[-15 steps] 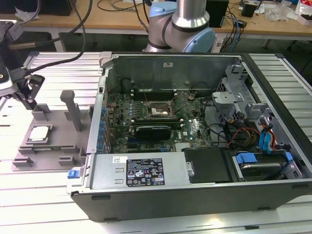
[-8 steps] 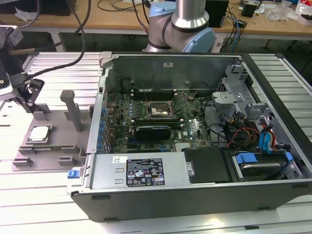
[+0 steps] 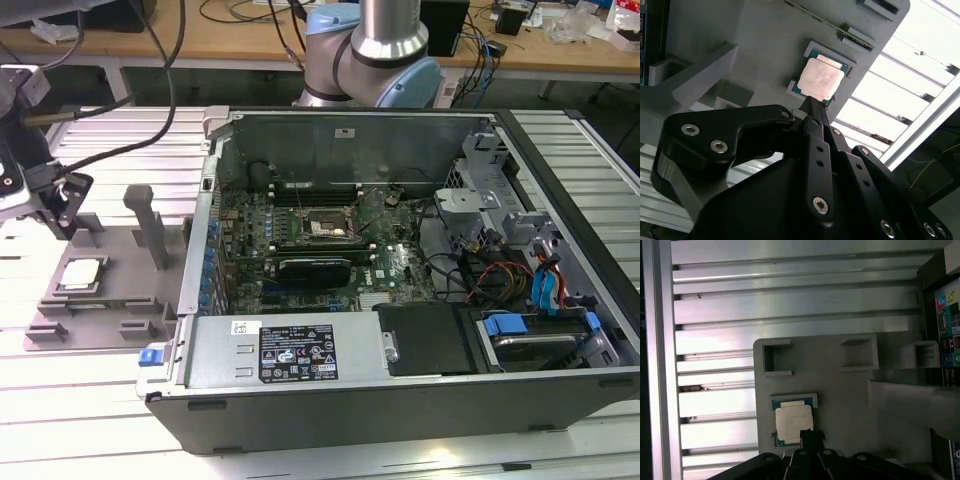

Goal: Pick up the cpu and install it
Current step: 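Pick up the cpu and move it towards the insertion slot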

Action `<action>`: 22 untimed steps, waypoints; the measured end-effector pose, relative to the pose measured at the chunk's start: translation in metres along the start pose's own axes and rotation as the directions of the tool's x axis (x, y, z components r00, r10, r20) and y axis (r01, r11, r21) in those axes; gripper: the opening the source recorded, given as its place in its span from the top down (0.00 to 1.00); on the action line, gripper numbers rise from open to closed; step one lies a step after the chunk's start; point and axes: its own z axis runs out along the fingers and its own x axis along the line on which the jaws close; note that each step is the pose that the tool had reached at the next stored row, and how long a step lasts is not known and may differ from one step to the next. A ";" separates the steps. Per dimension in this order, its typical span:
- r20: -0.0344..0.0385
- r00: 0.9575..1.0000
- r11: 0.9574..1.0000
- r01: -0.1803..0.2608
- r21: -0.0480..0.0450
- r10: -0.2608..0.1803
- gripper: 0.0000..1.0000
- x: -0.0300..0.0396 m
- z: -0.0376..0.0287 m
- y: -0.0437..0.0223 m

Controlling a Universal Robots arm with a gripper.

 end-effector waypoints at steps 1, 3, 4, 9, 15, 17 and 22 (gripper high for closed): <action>0.000 1.000 1.000 0.000 0.000 0.000 0.89 0.0005 0.0022 -0.0008; 0.000 1.000 1.000 0.001 0.000 -0.001 0.89 0.0012 0.0078 -0.0032; 0.000 1.000 1.000 0.002 0.000 -0.002 0.89 0.0013 0.0106 -0.0049; 0.000 1.000 1.000 0.004 0.000 -0.004 0.89 0.0018 0.0228 -0.0106; 0.000 1.000 1.000 0.006 0.000 -0.006 0.89 0.0073 0.0341 -0.0116; 0.000 1.000 1.000 0.006 0.000 -0.006 0.89 0.0090 0.0408 -0.0120; 0.000 1.000 1.000 0.006 0.000 -0.006 0.89 0.0097 0.0489 -0.0112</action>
